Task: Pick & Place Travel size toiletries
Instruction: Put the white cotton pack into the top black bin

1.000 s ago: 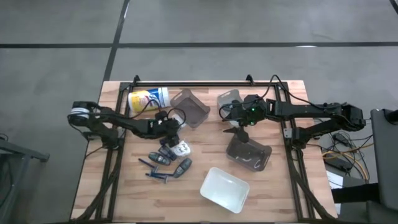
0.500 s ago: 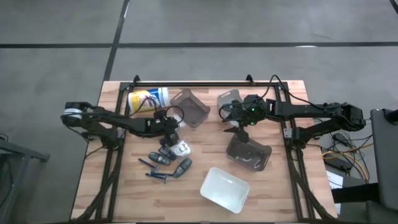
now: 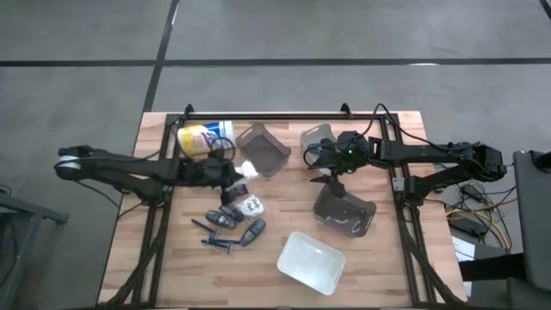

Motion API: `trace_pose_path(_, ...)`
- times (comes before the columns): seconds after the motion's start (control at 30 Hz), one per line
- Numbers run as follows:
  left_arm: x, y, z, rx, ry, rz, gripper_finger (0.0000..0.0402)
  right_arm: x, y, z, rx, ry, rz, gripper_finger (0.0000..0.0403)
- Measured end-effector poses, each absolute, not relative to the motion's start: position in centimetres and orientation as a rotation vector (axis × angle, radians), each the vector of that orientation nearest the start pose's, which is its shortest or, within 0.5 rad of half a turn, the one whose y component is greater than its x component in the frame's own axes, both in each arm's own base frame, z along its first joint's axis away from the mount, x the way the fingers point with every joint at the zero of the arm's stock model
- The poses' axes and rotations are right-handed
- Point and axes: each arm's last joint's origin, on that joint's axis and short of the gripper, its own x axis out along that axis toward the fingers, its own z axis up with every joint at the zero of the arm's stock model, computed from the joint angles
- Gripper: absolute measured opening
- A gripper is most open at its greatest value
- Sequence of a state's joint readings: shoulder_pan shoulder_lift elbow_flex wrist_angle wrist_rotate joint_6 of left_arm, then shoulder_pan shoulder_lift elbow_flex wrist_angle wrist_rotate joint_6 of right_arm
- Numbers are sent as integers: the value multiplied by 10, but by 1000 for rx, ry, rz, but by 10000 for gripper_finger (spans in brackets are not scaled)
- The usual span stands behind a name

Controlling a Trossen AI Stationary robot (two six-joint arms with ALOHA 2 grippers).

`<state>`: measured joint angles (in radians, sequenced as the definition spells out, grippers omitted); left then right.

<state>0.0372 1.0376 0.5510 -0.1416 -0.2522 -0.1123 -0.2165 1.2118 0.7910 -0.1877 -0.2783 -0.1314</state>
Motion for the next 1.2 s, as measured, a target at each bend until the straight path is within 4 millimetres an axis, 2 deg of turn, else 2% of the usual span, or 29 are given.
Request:
trace_pose_path(0.13, 210, 16, 231, -39, 433, 345, 1, 250, -47, 251, 22, 584, 98, 182)
trace_pose_path(0.27, 219, 18, 240, -5, 311, 359, 1, 250, -47, 251, 22, 584, 98, 173)
trace_pose_path(0.43, 232, 26, 239, 9, 233, 474, 1, 250, -47, 251, 21, 580, 98, 163)
trace_pose_path(0.57, 241, 41, 231, -58, 191, 608, 1, 250, -47, 251, 21, 580, 98, 154)
trace_pose_path(0.8, 269, 71, 218, -70, 265, 712, 2, 250, -47, 251, 19, 579, 98, 134)
trace_pose_path(1.03, 301, 85, 205, -1, 471, 724, 3, 250, -47, 251, 18, 577, 98, 112)
trace_pose_path(1.2, 319, 95, 194, 3, 530, 740, 3, 250, -47, 251, 17, 578, 98, 97)
